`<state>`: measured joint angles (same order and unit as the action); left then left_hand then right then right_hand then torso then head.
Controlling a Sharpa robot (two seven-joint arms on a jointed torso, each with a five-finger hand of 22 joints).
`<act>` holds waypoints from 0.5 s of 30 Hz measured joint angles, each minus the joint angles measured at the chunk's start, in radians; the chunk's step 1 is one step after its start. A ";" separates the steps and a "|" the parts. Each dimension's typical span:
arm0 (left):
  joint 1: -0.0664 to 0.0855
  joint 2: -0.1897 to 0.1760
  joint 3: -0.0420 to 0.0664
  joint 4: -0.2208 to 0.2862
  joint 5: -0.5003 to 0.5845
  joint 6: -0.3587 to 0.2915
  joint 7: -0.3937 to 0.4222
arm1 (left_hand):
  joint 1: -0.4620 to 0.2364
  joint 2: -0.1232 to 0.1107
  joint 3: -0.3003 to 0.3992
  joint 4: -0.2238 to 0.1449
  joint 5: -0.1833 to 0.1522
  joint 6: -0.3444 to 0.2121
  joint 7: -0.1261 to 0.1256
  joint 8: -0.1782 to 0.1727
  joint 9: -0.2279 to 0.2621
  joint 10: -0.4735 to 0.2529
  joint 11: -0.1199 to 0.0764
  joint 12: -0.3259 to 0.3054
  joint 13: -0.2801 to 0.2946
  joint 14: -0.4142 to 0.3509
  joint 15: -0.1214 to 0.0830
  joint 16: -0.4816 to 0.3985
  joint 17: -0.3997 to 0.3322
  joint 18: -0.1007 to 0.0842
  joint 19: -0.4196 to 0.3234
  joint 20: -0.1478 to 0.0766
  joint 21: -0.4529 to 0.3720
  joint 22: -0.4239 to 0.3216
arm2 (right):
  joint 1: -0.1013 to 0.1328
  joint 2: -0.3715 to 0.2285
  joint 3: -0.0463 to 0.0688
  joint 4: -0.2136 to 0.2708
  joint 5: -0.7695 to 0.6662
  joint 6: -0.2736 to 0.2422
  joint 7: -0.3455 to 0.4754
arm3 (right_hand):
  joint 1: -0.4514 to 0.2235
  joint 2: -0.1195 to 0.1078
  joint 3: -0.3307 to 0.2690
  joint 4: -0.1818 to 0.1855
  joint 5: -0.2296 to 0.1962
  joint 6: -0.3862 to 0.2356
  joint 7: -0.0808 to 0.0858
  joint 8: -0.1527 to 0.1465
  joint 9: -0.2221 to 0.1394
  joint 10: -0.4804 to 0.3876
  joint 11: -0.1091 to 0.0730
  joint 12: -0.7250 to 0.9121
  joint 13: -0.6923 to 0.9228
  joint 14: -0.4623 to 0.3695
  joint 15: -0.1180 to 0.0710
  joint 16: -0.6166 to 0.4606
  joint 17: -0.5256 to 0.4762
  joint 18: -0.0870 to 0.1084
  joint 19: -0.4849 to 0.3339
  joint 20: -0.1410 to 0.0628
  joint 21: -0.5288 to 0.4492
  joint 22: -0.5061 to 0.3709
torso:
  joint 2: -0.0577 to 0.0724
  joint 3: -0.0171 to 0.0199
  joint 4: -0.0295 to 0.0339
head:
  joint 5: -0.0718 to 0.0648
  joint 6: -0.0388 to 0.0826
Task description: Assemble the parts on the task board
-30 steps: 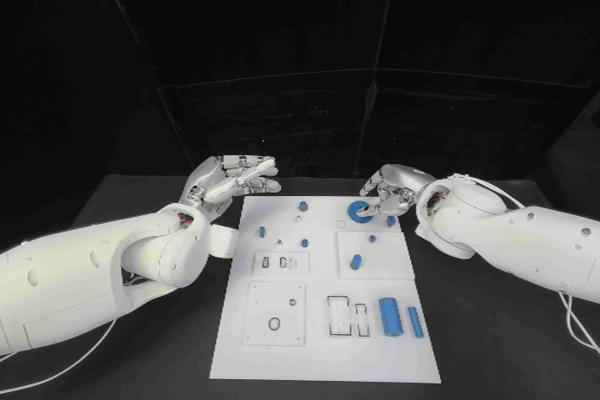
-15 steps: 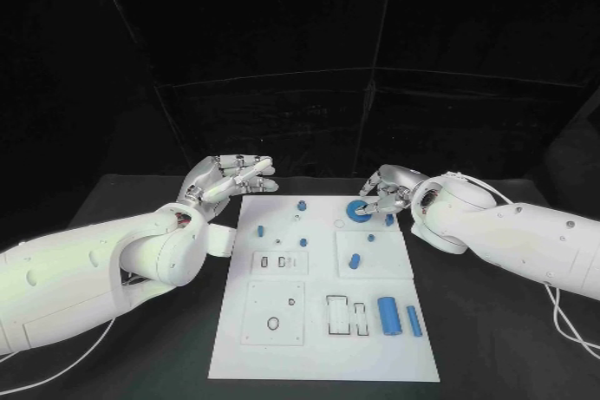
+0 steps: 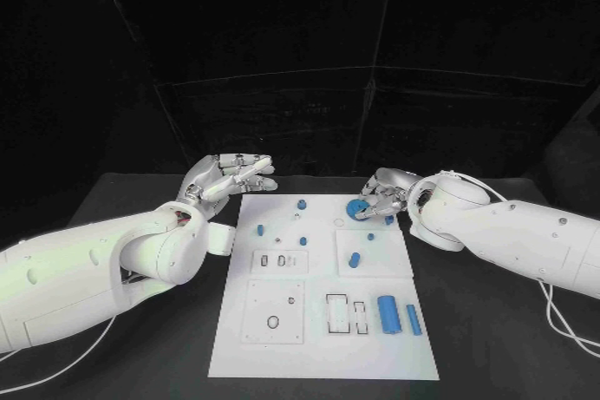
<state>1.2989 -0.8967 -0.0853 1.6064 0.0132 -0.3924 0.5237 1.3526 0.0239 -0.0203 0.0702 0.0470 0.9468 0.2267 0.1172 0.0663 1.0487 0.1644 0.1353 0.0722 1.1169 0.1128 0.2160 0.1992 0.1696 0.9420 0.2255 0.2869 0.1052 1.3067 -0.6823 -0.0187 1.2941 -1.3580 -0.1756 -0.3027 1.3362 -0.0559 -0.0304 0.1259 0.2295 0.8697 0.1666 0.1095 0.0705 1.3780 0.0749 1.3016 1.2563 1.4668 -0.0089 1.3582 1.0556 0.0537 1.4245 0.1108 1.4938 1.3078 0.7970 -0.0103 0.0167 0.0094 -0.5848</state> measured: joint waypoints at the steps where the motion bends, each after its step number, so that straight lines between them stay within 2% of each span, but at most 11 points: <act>1: 0.000 0.000 0.000 0.000 0.000 0.000 0.000 | 0.000 0.000 0.000 0.000 0.000 0.000 0.000 0.000 0.000 0.000 0.000 0.000 0.000 0.000 0.000 0.000 0.000 0.000 0.000 0.000 0.000 0.000 | 0.000 0.000 0.000 0.000 -0.002 0.002 -0.001 | 0.000 0.000 0.000 0.000 0.000 0.000 0.000 0.003 0.000 0.007 0.000 0.006 0.006 0.000 0.000 0.000 0.002 0.000 0.000 0.000 0.000 0.000 | 0.000 0.0000 0.0000 | 0.000 0.000; 6: 0.000 0.001 0.000 -0.001 0.000 0.001 -0.001 | 0.000 0.000 0.000 0.000 0.000 0.000 0.000 0.000 0.000 0.000 0.000 0.000 0.000 0.000 0.000 0.000 0.000 0.000 0.000 0.000 0.000 0.000 | 0.002 0.003 0.001 -0.002 -0.012 0.011 -0.004 | 0.021 0.010 -0.001 -0.004 0.000 0.000 0.000 0.009 0.001 0.014 0.000 0.023 0.030 0.000 0.000 0.006 0.008 0.000 0.007 0.000 0.005 0.000 | 0.000 0.0000 0.0000 | -0.001 -0.002; 10: 0.000 0.002 0.000 -0.002 0.000 0.001 -0.002 | 0.000 0.000 0.000 0.000 0.000 0.000 0.000 0.000 0.000 0.000 0.000 0.000 0.000 0.000 0.000 0.000 0.000 0.000 0.000 0.000 0.000 0.000 | 0.003 0.009 0.001 -0.006 -0.023 0.015 -0.006 | 0.053 0.029 0.012 -0.023 0.000 0.006 -0.005 0.017 0.002 0.018 -0.004 0.039 0.048 0.000 0.000 0.011 0.010 0.000 0.013 -0.001 0.005 0.000 | 0.000 0.0000 0.0000 | -0.001 -0.002; 15: 0.000 0.002 0.000 -0.002 0.000 0.002 -0.002 | 0.000 0.000 0.000 0.000 0.000 0.000 0.000 0.000 0.000 0.000 0.000 0.000 0.000 0.000 0.000 0.000 0.000 0.000 0.000 0.000 0.000 0.000 | 0.003 0.015 0.002 -0.009 -0.043 0.014 -0.008 | 0.077 0.042 0.029 -0.040 -0.019 0.036 -0.008 0.032 0.003 0.034 -0.005 0.058 0.054 0.000 0.000 0.015 0.011 0.000 0.021 -0.005 0.013 0.000 | 0.000 0.0000 0.0000 | -0.001 -0.003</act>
<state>1.2989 -0.8943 -0.0854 1.6040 0.0132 -0.3902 0.5212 1.3526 0.0239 -0.0204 0.0702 0.0471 0.9468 0.2267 0.1172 0.0664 1.0487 0.1644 0.1353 0.0722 1.1169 0.1128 0.2160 0.1990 0.1696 0.9420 0.2255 0.2869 0.1053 1.3095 -0.6668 -0.0169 1.2850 -1.4014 -0.1615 -0.3108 1.4129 -0.0138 -0.0013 0.0858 0.2103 0.9061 0.1588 0.1419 0.0738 1.4119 0.0698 1.3591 1.3101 1.4668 -0.0089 1.3729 1.0670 0.0539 1.4451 0.1056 1.5064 1.3077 0.7968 -0.0103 0.0167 0.0087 -0.5880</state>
